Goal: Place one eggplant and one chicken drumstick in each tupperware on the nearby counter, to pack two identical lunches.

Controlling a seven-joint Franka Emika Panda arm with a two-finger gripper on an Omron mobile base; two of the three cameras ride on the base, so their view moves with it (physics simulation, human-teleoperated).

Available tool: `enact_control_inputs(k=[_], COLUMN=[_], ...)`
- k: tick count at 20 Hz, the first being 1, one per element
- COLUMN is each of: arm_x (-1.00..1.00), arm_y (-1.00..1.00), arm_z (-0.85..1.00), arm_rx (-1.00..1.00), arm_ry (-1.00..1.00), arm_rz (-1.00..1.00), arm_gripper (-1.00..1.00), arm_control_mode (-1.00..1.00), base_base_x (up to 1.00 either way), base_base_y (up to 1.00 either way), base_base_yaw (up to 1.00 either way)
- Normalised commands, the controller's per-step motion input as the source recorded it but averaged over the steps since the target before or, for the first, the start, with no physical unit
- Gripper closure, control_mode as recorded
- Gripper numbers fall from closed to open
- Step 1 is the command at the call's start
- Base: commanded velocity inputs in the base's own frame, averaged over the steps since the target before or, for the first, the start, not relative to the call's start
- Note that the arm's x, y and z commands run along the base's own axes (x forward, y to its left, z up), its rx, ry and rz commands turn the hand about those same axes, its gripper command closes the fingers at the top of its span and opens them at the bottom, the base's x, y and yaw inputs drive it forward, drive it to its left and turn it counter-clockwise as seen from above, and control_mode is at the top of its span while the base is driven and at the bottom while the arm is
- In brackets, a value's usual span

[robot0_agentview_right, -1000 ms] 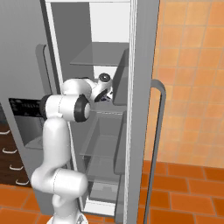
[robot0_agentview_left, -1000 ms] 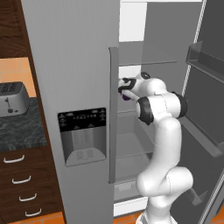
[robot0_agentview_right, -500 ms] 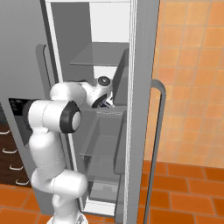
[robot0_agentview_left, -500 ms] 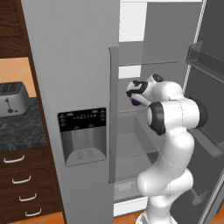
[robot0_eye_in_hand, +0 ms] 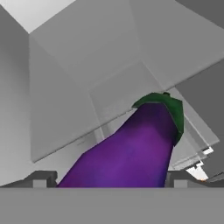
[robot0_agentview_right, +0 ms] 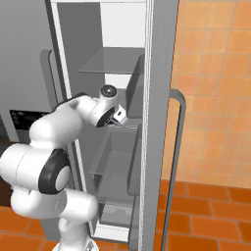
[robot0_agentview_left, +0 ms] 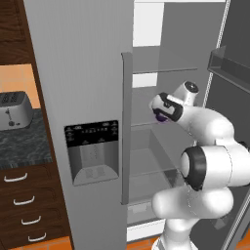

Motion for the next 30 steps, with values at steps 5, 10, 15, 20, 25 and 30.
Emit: enact_control_inputs(k=[5, 10, 15, 20, 25, 30], arm_x=[-1.0, -1.0, -1.0, -0.95, -0.17, 0.0], arm_y=[0.0, 0.17, 0.37, 0.4, 0.06, 0.0], arm_z=[0.54, 0.47, 0.46, 0.53, 0.0, 0.0], arm_rx=[-0.04, -0.08, -0.13, -0.14, -0.02, 0.0], arm_ry=[0.1, 0.04, 0.0, 0.0, 0.0, 0.0], arm_rz=[0.0, 0.09, 0.19, 0.21, 0.03, 0.0], arm_gripper=[1.0, 1.0, 1.0, 1.0, 1.0, 1.0], arm_control_mode=[-1.0, -1.0, -1.0, -1.0, 1.0, 1.0], base_base_x=[0.0, 0.0, 0.0, 0.0, -0.67, -0.03], base_base_y=[0.0, 0.0, 0.0, 0.0, 0.31, 0.96], base_base_yaw=[0.0, 0.0, 0.0, 0.0, 0.06, 0.07])
